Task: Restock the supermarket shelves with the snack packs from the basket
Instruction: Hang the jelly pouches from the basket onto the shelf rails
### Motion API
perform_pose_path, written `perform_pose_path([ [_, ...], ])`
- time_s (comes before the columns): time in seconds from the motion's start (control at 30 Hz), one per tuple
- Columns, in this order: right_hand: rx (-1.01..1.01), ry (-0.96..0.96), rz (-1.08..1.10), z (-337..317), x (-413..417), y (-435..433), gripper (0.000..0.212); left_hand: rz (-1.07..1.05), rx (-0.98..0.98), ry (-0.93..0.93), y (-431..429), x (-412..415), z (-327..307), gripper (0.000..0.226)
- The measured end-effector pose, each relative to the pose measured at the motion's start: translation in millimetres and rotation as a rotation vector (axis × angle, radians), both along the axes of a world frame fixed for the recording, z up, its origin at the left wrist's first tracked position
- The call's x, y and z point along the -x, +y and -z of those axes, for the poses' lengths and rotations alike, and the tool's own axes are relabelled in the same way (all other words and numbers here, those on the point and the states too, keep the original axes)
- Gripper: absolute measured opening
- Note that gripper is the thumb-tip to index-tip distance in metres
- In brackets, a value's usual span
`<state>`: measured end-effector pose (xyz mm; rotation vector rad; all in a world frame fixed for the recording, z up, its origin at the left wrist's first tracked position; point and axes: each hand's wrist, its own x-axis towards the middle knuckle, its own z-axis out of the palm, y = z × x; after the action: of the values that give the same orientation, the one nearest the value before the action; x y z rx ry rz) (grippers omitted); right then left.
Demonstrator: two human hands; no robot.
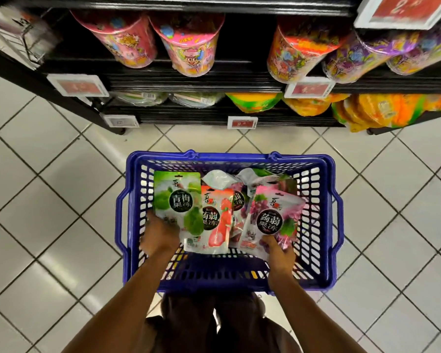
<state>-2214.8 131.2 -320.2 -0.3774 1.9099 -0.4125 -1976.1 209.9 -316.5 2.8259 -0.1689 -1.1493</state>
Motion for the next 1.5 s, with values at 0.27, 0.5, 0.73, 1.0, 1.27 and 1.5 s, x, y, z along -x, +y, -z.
perform_pose_path([
  [0.27, 0.118, 0.097, -0.214, 2, -4, 2, 0.021, 0.667, 0.378, 0.234, -29, 77, 10, 0.029],
  [0.5, 0.230, 0.224, -0.368, 9, 7, -10, 0.019, 0.494, 0.173, 0.458, -60, 110, 49, 0.019],
  [0.73, 0.240, 0.218, -0.425, 21, 23, -18, 0.024, 0.841, 0.107, 0.310, -73, 121, 69, 0.027],
  [1.0, 0.280, 0.181, -0.259, -5, 22, -24, 0.023, 0.873, 0.331, 0.095, -63, 90, 28, 0.018],
  [1.27, 0.211, -0.038, -0.175, -47, 0, -32, 0.021, 0.247, 0.836, 0.290, -44, 64, -50, 0.024],
  [1.5, 0.070, -0.313, -0.246, -65, -45, -36, 0.013, 0.620, 0.802, 0.047, -38, 47, -80, 0.025],
])
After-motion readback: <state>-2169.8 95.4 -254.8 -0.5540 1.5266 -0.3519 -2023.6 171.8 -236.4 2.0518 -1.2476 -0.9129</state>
